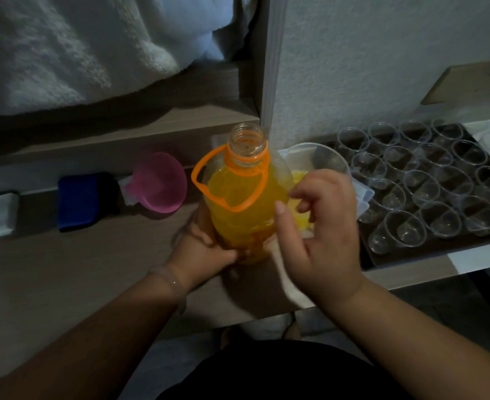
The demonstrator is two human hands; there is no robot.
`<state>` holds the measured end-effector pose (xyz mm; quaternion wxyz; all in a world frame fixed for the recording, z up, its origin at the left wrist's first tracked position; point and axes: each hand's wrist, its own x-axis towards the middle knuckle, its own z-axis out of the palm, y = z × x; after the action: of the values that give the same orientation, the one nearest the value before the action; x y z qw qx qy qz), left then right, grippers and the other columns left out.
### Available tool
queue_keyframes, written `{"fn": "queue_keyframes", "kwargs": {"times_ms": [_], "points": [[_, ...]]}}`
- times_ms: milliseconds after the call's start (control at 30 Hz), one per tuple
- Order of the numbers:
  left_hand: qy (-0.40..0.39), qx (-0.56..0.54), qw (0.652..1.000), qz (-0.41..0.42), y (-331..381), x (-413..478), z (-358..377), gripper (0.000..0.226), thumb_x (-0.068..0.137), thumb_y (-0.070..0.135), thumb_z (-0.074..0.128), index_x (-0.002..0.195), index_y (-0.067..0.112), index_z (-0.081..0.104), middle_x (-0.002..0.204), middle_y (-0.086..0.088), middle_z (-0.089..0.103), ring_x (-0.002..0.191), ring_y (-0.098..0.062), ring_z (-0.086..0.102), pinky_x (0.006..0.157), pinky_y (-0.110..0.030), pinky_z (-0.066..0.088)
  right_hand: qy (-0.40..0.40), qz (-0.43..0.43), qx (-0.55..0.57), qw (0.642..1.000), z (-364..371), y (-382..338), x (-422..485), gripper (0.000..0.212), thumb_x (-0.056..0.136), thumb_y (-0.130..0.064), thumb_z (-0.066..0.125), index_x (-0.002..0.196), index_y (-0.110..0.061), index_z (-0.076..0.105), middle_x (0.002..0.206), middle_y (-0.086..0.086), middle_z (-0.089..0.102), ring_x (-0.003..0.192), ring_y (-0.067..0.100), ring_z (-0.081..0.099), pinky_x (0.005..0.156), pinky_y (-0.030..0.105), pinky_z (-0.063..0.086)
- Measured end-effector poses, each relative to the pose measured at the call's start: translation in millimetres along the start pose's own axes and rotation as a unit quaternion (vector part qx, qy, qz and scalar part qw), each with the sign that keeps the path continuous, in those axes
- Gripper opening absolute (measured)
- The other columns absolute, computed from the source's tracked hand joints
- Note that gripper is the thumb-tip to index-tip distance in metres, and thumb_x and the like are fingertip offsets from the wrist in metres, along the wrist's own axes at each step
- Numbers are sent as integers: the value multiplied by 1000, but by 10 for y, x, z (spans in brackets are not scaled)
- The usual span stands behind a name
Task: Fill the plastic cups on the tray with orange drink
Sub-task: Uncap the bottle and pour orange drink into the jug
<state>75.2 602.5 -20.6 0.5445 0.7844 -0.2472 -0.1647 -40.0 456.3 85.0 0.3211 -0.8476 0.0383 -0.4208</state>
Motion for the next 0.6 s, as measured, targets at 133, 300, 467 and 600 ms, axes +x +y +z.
{"fn": "queue_keyframes", "kwargs": {"times_ms": [133,300,467,600], "points": [[16,53,998,-3,21,15,55,110,42,61,87,136,26,40,133,6,54,126,-8,49,106,-41,41,48,100,-75,991,-77,358,-42,20,86,-18,56,96,-1,56,97,6,50,94,18,47,87,29,37],[15,44,999,-8,29,35,87,114,42,59,88,138,30,35,136,8,52,127,-7,48,107,-42,41,86,179,-90,976,-182,642,-61,35,88,-17,57,119,0,54,114,1,49,109,14,47,97,42,42],[16,62,998,-7,33,41,97,114,41,65,85,138,29,35,136,9,51,127,-6,47,108,-39,40,68,228,-100,966,-258,767,-22,43,90,-19,56,129,-1,51,121,5,53,117,21,49,102,33,38],[15,56,998,-5,60,51,122,115,41,64,85,139,32,34,136,12,51,126,-4,47,108,-37,40,40,272,-116,954,-321,830,15,39,93,-19,56,129,-3,53,125,11,56,119,20,48,100,27,35]]}}
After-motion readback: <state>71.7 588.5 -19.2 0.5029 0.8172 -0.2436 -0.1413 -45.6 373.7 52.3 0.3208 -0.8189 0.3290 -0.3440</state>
